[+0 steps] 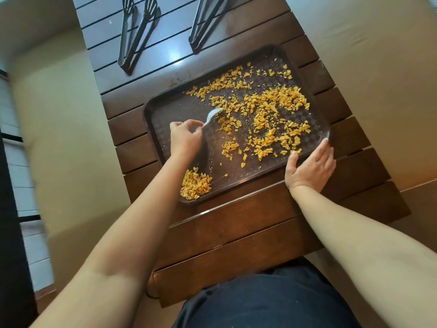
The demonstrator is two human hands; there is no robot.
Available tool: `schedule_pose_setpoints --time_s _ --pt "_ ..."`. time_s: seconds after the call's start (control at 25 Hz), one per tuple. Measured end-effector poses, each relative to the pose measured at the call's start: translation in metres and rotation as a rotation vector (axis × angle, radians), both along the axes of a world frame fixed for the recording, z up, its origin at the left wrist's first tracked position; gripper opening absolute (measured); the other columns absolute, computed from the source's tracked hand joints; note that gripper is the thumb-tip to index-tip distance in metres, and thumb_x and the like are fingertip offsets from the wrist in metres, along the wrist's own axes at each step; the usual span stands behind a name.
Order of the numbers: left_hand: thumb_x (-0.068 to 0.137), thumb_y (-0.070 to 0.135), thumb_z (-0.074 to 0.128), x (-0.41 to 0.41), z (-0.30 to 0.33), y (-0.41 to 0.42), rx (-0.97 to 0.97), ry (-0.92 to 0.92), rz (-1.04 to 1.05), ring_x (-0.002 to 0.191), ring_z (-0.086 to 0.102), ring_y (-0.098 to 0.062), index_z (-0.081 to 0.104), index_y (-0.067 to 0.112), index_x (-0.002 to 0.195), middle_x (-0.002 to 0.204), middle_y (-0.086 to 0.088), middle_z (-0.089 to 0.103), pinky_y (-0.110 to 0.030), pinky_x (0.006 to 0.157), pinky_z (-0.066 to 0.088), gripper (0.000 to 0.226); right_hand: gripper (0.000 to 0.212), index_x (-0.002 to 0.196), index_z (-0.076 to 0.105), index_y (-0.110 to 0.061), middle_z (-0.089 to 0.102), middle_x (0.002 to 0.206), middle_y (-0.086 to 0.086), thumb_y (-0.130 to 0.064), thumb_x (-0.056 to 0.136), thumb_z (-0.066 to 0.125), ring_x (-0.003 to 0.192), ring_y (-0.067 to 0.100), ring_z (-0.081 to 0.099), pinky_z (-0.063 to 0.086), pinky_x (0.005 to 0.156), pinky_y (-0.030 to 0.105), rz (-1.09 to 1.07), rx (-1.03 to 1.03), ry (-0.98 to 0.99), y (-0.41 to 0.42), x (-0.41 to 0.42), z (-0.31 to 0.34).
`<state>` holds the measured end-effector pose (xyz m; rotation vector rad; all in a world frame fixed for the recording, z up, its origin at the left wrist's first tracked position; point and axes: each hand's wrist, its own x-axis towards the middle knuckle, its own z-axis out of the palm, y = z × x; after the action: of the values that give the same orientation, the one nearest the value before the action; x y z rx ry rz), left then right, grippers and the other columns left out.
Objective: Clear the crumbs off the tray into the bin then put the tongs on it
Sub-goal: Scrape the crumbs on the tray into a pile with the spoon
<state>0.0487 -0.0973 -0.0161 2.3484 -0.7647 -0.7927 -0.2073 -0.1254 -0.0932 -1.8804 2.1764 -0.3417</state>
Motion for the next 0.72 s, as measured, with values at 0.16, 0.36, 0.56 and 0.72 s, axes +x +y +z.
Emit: schedule_pose_setpoints --time_s 0.16,0.36,0.56,0.72 --pt "0.088 0.027 0.063 -0.006 -0.004 0.009 0.059 0.019 -0.172 0.1 0.041 -0.009 0.07 0.021 0.1 0.113 -0.002 0.041 -0.007 0.063 0.032 0.016 0.08 0.147 0.014 -0.002 0.029 0.148 0.021 -0.05 0.085 0.033 0.138 0.033 0.023 0.015 0.113 0.045 -0.002 0.004 0.002 0.0 0.0 0.0" --pt "0.085 0.026 0.066 0.009 0.005 0.033 0.167 0.01 -0.398 0.102 0.04 -0.01 0.072 0.021 0.094 0.111 0.0 0.041 -0.018 0.076 0.041 0.013 0.08 0.147 0.014 -0.002 0.029 0.148 0.021 -0.05 0.085 0.032 0.138 0.033 0.023 0.014 0.113 0.045 0.0 0.01 0.002 0.001 0.0 0.002" --pt "0.088 0.027 0.063 -0.001 0.009 -0.001 0.021 0.022 -0.219 0.084 0.042 -0.003 0.07 0.018 0.104 0.112 -0.001 0.042 -0.002 0.049 0.039 0.02 0.08 0.147 0.014 -0.001 0.029 0.148 0.021 -0.051 0.086 0.03 0.139 0.032 0.022 0.015 0.113 0.045 0.008 0.009 -0.001 0.001 -0.001 0.0" --pt "0.087 0.027 0.064 -0.013 0.001 -0.014 0.111 0.032 -0.361 0.096 0.041 -0.009 0.071 0.022 0.101 0.11 0.0 0.041 -0.011 0.065 0.034 0.016 0.08 0.147 0.014 -0.002 0.028 0.149 0.02 -0.051 0.086 0.03 0.139 0.031 0.022 0.015 0.113 0.045 0.002 0.011 0.001 0.0 0.0 0.0"
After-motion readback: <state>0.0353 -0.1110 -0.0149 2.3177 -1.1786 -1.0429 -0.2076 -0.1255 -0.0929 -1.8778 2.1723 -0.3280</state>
